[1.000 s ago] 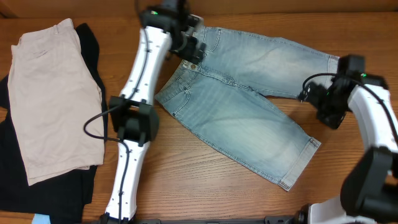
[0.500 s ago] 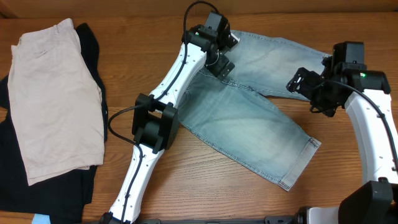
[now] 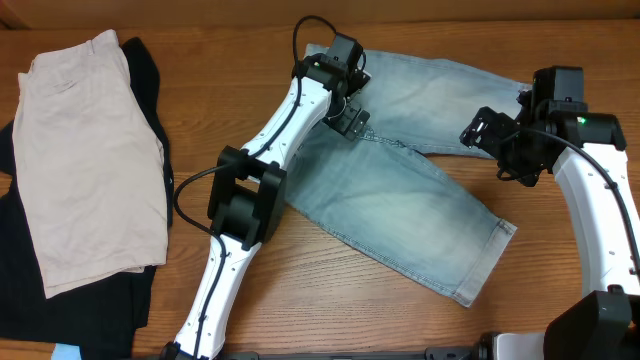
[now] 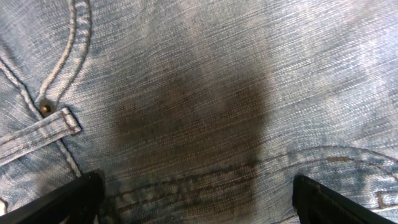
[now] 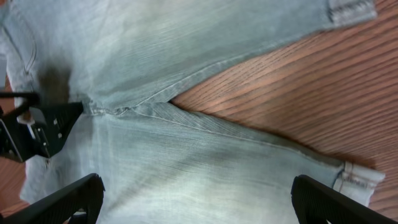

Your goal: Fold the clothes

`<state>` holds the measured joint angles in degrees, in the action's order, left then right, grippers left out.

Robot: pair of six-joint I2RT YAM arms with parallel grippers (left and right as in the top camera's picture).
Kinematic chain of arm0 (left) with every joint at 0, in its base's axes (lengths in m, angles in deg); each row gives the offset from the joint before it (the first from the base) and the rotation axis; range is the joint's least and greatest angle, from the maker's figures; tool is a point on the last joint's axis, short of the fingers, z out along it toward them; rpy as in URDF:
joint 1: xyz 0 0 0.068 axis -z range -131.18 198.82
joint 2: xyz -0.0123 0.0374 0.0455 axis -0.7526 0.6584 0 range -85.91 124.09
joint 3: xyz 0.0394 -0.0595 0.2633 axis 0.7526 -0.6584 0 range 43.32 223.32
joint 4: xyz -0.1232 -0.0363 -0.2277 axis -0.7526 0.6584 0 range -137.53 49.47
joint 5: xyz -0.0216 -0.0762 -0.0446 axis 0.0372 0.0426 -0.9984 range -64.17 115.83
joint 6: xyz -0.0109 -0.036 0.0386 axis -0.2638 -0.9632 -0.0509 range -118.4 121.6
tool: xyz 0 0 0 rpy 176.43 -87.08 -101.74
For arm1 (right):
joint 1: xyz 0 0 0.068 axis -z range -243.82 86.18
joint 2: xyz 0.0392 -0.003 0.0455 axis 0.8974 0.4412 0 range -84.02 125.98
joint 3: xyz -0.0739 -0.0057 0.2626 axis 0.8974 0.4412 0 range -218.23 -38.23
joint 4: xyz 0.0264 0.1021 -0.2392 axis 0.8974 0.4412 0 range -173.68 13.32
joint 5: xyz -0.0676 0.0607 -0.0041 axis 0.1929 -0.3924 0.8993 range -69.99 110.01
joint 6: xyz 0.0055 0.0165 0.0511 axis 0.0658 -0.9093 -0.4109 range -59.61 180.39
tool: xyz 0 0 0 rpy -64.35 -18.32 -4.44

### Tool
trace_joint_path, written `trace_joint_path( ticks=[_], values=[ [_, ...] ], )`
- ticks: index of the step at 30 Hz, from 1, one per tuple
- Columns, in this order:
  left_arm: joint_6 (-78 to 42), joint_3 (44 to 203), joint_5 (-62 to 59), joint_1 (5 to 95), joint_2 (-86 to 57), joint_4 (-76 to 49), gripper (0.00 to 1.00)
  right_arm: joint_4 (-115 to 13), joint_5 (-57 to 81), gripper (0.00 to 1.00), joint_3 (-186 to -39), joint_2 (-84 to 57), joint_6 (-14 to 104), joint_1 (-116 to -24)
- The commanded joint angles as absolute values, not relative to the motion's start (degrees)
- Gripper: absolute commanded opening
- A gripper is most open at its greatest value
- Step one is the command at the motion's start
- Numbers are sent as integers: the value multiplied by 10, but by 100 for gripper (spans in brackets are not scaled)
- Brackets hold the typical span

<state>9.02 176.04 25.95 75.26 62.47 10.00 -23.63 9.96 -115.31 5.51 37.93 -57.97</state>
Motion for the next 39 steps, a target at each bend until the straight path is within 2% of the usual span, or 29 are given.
trace_joint_path(
  ticks=[1, 16, 26, 39],
  values=[
    [-25, 1696, 306, 722, 653, 155, 100, -238, 105, 100, -1153, 54, 376, -583],
    [-166, 1681, 228, 651, 653, 305, 100, -247, 102, 100, -1115, 55, 350, -584],
    [-236, 1681, 164, 612, 653, 304, 100, -280, 92, 100, -1042, 55, 348, -584],
    [-260, 1681, 189, 605, 652, 302, 100, -276, 93, 100, -1039, 55, 352, -584]
  ],
)
